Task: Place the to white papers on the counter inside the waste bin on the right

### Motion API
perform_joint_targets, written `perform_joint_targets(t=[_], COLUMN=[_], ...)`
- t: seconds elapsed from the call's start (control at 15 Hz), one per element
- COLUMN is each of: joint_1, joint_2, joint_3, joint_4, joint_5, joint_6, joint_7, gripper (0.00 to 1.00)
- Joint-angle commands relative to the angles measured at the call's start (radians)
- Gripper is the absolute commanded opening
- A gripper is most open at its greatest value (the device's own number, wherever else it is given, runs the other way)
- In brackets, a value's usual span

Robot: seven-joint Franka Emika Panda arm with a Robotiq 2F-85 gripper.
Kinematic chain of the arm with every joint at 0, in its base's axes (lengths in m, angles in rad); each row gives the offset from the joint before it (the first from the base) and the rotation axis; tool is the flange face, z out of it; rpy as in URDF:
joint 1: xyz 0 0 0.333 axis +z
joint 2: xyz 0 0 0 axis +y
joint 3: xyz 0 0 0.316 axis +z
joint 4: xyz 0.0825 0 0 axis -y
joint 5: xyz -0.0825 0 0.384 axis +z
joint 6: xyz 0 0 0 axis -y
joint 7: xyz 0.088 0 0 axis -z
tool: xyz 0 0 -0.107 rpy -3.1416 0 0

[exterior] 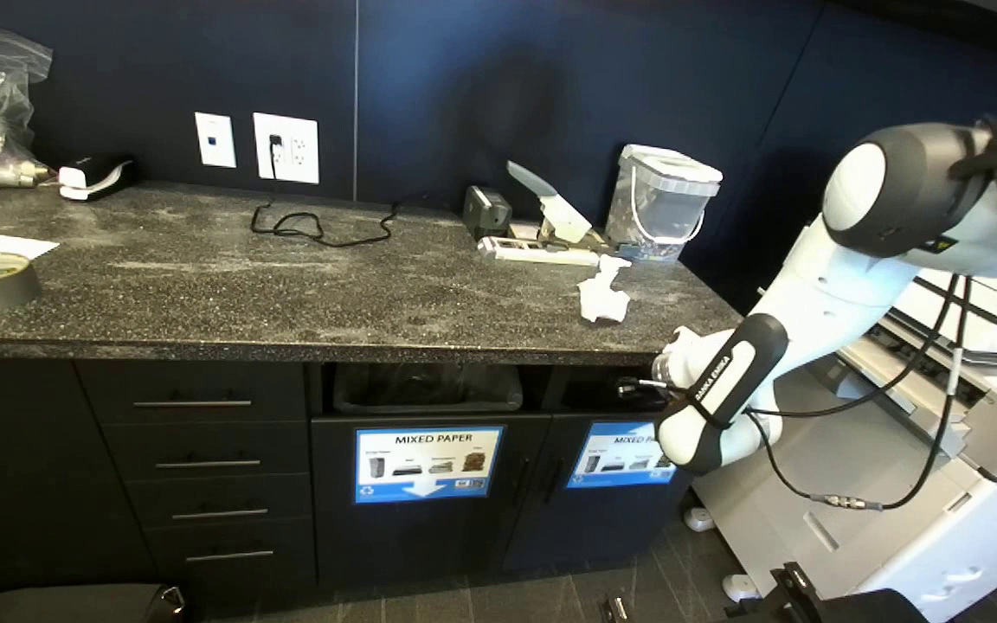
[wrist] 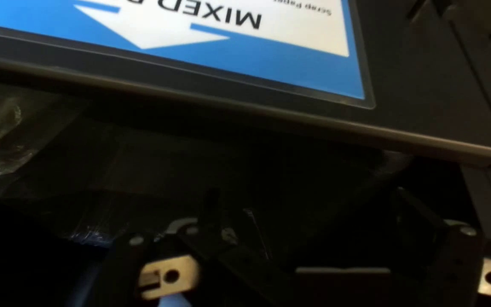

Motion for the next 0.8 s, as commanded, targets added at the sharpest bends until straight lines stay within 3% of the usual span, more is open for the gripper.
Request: perform_joint_targets(t=[0.0,0.2,0.27,0.53,0.6,0.67,0.73], joint_1=[-0.019,-0.047,-0.082,-0.208,-0.136,-0.140,-0.096], joint_2=[-0.246,-0.408,-0.462,-0.608,-0.643,-0.673,-0.698], joint_3=[0.046,0.121,0.160,0.390,0.353,0.367,0.332], joint_4=[-0.243,-0.344,-0.373,-0.370,-0.358,-0.327,-0.293], joint_5=[-0.054,-0.032,-0.112,0.005,0.155,0.220,0.292], joint_6=[-0.204,-0.454,-0.537,-0.871,-0.905,-0.964,-1.002], joint_7=[-0.048,-0.110,-0.069,-0.150,-0.237,-0.279,-0.319], gripper=[1.00,1.00,1.00,1.00,1.00,1.00,1.00])
